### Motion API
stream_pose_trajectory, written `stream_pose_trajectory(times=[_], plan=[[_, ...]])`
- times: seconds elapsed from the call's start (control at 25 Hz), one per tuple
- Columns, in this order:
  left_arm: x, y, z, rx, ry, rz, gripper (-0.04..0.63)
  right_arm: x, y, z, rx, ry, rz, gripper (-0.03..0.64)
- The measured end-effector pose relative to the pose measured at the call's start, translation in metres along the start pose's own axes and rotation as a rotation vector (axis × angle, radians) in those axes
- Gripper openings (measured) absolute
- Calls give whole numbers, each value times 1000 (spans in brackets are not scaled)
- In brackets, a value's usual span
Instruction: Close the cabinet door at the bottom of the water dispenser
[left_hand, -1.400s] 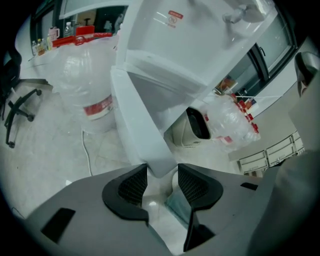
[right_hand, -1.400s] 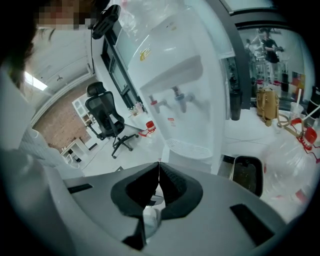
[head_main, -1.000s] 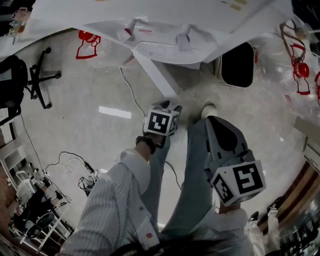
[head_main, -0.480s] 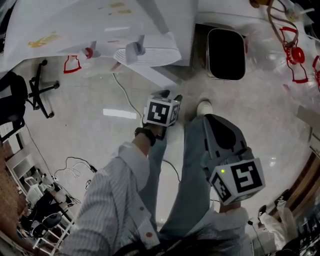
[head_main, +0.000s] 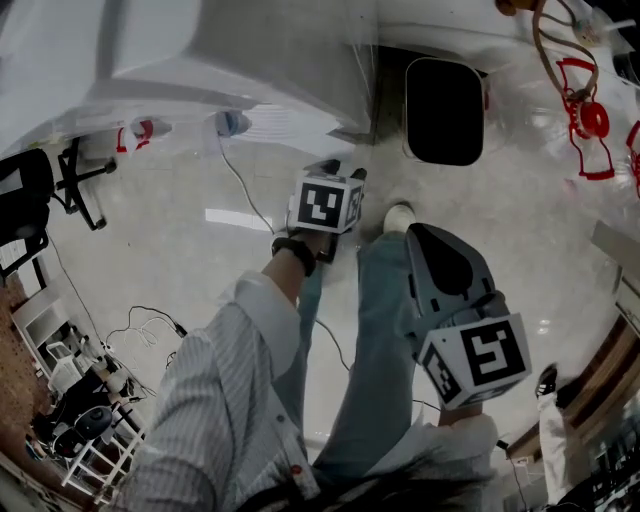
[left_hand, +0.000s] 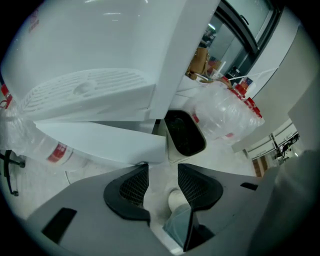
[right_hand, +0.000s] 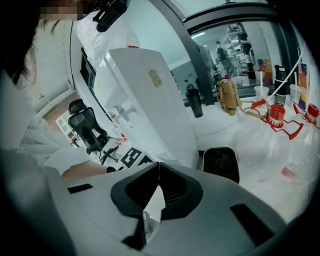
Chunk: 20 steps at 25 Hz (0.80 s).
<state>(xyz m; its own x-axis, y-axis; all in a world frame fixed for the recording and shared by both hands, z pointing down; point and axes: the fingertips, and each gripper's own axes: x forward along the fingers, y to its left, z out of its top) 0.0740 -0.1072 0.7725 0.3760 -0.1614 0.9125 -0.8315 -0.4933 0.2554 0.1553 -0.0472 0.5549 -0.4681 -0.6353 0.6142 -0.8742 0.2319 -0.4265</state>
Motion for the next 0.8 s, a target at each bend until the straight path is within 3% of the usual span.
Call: stream_pose_trajectory(times=[0.28, 0.8], plan=[[6, -3, 26, -30, -16, 19, 186, 6, -15, 9, -13, 18, 19, 14], [11, 1, 25, -70, 56, 115, 187, 18, -36, 12, -28, 87, 48, 14]])
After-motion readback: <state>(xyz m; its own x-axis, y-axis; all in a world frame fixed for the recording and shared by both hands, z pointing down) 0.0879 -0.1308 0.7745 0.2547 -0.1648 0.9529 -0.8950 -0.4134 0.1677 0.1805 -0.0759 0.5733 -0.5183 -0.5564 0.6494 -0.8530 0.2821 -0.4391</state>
